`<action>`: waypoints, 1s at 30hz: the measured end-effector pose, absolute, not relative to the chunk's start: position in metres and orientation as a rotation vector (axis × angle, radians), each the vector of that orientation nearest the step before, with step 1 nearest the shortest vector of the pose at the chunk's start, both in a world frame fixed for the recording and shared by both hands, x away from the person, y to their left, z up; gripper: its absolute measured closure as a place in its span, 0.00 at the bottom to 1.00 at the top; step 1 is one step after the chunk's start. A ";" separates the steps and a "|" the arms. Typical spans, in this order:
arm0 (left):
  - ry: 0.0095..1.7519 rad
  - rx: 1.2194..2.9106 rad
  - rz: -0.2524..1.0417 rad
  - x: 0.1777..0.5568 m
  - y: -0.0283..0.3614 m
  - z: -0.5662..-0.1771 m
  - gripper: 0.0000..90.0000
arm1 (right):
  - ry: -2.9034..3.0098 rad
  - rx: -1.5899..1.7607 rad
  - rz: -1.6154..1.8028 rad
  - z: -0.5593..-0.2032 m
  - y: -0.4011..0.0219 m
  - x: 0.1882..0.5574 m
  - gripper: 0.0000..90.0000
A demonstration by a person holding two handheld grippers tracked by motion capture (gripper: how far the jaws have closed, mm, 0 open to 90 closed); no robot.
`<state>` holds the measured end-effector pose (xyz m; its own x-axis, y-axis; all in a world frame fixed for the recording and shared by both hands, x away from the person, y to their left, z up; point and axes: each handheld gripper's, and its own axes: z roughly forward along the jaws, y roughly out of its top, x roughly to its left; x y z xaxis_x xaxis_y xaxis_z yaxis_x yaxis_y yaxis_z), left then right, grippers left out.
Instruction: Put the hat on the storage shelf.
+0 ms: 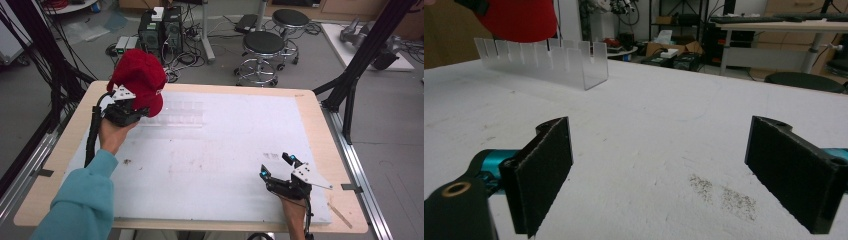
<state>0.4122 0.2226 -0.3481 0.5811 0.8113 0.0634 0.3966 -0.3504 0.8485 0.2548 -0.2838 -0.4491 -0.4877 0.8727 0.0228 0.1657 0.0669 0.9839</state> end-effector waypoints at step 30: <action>1.048 1.934 0.651 0.411 0.208 -0.350 0.95 | 1.700 1.007 1.467 -0.451 -0.272 0.257 0.12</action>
